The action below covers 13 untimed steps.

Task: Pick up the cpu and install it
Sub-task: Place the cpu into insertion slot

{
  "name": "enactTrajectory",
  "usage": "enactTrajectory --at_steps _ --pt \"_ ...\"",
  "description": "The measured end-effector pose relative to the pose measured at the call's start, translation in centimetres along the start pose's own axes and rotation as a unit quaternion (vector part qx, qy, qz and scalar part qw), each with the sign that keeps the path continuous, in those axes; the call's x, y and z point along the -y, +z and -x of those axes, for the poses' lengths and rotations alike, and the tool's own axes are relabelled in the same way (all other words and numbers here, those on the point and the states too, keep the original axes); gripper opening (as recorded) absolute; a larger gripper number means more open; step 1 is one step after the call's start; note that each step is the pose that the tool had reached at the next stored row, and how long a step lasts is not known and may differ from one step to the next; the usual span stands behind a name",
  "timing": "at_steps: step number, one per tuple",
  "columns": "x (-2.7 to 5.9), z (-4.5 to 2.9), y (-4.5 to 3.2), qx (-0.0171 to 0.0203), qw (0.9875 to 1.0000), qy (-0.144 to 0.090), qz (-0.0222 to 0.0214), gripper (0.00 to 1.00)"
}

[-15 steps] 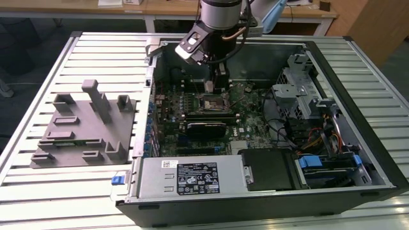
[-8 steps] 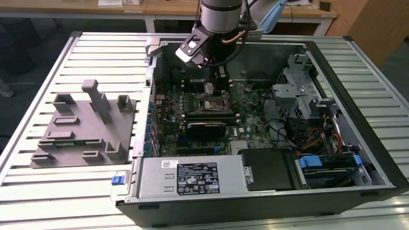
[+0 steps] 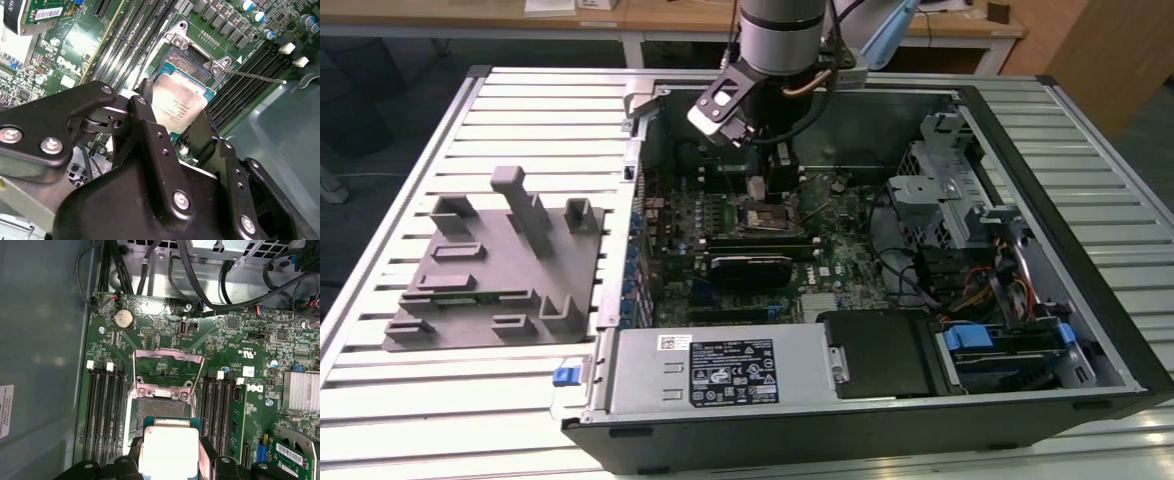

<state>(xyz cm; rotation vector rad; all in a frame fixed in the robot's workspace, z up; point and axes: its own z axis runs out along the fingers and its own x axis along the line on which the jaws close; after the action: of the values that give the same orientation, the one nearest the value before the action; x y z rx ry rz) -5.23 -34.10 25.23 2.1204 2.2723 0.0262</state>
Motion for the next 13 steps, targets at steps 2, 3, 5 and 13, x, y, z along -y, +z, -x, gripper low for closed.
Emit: enactTrajectory --at_steps 2,3,5,13 --pt "0.0 0.0 0.02 0.0 1.0 0.0 0.0 0.53" --pt "-0.01 0.0 0.03 0.0 1.0 0.0 0.0 0.53" --pt "-0.01 0.0 0.03 -0.0001 1.0 0.0 0.0001 0.53" --pt "-0.02 -0.33 0.42 0.0 1.0 0.0 0.0001 0.53"
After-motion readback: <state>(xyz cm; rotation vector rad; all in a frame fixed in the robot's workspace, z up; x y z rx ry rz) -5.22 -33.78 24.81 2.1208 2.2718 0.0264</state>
